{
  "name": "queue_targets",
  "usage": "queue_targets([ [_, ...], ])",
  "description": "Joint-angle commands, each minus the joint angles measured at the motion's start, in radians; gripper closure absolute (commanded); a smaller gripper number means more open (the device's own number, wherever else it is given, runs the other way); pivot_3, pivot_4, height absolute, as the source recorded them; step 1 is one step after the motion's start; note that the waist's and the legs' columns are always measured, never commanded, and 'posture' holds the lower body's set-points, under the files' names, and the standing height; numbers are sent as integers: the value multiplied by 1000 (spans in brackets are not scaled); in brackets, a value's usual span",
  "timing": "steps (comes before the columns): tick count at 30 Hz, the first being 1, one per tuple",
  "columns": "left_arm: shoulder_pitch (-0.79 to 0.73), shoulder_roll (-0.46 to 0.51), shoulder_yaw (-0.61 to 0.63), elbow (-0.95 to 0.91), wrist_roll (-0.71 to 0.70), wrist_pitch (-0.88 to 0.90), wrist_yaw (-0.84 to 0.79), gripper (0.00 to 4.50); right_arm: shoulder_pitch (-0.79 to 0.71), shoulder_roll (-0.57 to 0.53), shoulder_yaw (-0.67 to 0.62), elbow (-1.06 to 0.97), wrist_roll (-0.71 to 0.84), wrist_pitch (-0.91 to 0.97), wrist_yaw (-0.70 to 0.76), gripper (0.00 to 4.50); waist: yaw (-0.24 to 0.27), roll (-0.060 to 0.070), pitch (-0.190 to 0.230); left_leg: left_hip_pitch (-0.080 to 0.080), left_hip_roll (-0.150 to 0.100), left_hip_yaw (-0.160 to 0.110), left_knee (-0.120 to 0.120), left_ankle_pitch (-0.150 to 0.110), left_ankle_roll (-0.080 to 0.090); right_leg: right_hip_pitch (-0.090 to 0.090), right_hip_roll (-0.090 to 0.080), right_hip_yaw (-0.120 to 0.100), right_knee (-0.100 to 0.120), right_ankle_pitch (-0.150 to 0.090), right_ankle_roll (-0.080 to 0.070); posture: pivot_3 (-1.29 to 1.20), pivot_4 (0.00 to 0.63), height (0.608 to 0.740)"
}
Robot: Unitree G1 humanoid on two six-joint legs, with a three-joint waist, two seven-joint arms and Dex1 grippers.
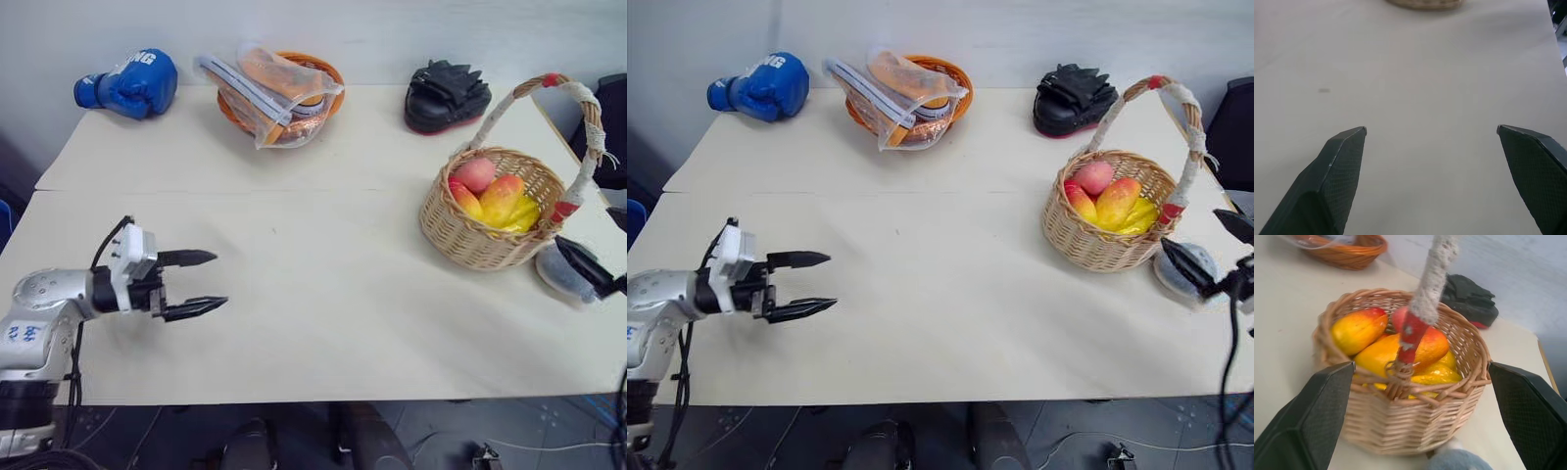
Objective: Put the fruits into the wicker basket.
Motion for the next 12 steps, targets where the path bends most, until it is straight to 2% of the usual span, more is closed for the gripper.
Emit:
queue_targets([
  [1, 143, -19, 87, -93, 8, -32, 45, 0, 109, -14, 62, -82, -9, -97, 180, 251, -2, 0, 0, 2, 0, 0, -1, -1, 2, 1, 0, 0, 0, 0, 0, 0, 150, 740],
  [4, 247, -61, 93, -171, 21, -55, 83, 0, 100, 17, 169, -121, 19, -72, 206, 251, -4, -1, 0, 5, 3, 1, -1, -5, 4, 4, 0, 0, -1, -1, -1, 0, 150, 740],
  [7, 324, -108, 103, -255, 2, -19, 143, 0, 5, 107, 380, -114, -41, -146, 241, 113, -3, -2, 0, 8, 3, 0, -1, -6, 4, 8, 0, 0, -1, -1, -1, 0, 150, 740],
  [12, 314, -128, 96, -288, 26, -45, 185, 0, -155, 216, 529, -5, -123, -233, 209, 113, 2, -2, 1, 9, 2, -2, 0, -7, 4, 10, -1, -2, -2, -1, -2, 0, 150, 740],
])
